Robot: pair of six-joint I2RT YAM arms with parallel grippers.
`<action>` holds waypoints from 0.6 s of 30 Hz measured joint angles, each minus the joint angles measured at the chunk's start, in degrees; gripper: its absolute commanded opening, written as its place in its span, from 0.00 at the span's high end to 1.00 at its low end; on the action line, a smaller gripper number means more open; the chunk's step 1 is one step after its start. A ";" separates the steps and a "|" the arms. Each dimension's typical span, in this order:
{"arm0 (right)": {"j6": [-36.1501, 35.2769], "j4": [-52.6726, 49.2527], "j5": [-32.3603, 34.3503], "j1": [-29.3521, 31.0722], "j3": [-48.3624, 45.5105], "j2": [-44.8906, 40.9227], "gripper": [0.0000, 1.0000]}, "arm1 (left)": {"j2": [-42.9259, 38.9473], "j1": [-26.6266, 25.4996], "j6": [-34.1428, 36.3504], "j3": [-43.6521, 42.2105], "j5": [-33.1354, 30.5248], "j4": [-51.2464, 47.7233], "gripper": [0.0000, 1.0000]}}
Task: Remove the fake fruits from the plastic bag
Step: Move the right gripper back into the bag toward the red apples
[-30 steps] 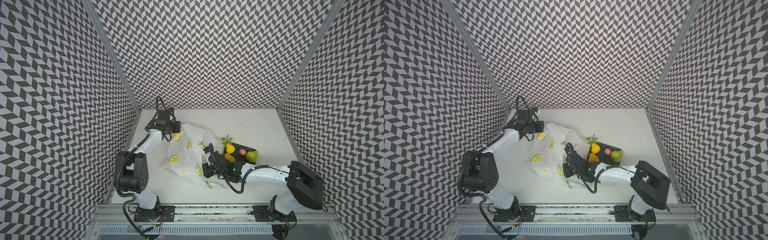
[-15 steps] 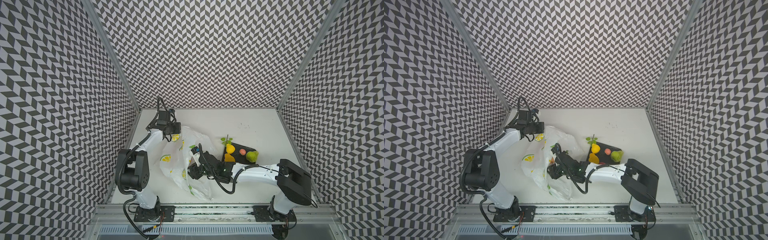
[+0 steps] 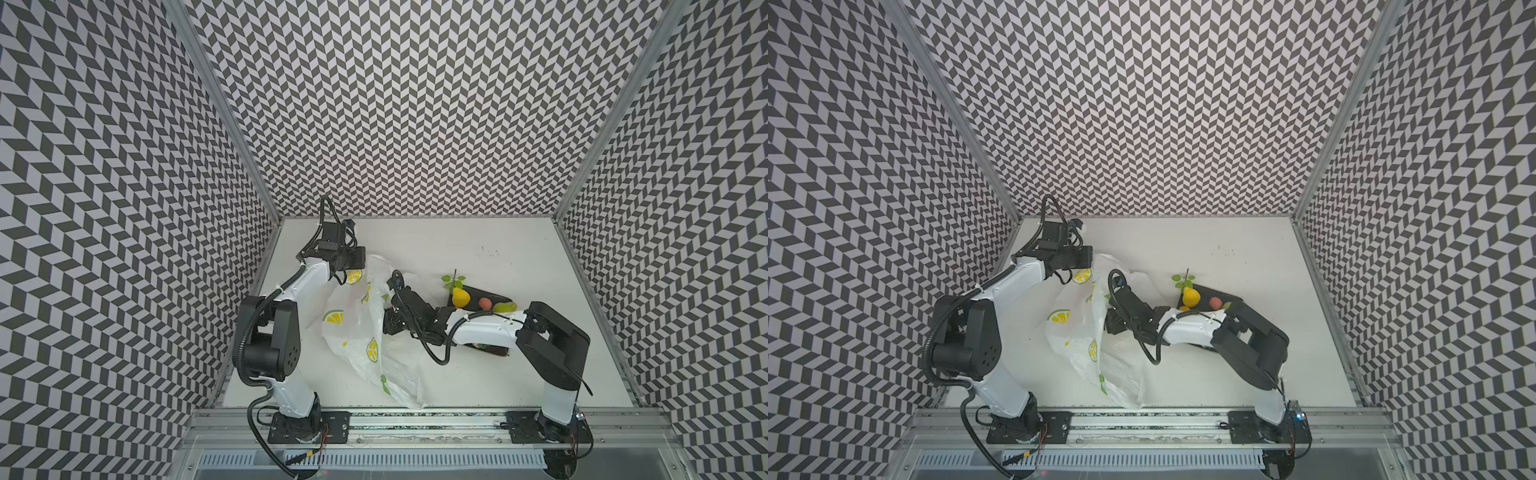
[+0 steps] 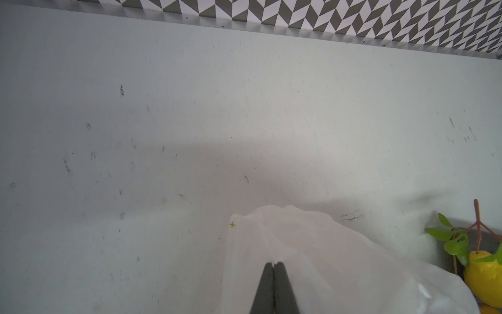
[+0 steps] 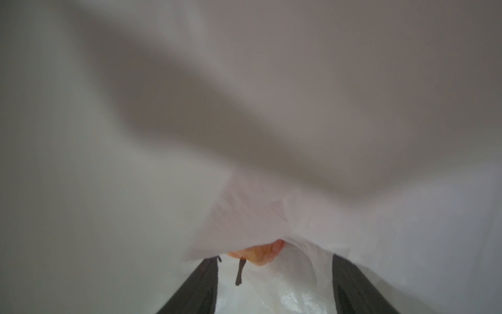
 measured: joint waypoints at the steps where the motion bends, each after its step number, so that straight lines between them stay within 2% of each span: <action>1: 0.00 0.02 0.02 0.02 -0.17 -0.13 0.36 | 0.02 -0.04 0.02 -0.02 0.02 -0.07 1.00; 8: -0.22 -0.04 -0.52 0.94 -3.80 -3.93 0.40 | 0.04 -0.61 0.07 0.00 -0.28 -0.31 1.00; 14: 1.01 1.33 -1.90 3.45 -10.10 -10.60 0.42 | 0.04 -0.74 0.11 0.00 -0.79 -0.35 1.00; 18: 1.40 2.43 -3.28 4.26 -9.22 -9.40 0.40 | 0.04 -0.76 0.11 0.00 -0.92 -0.37 1.00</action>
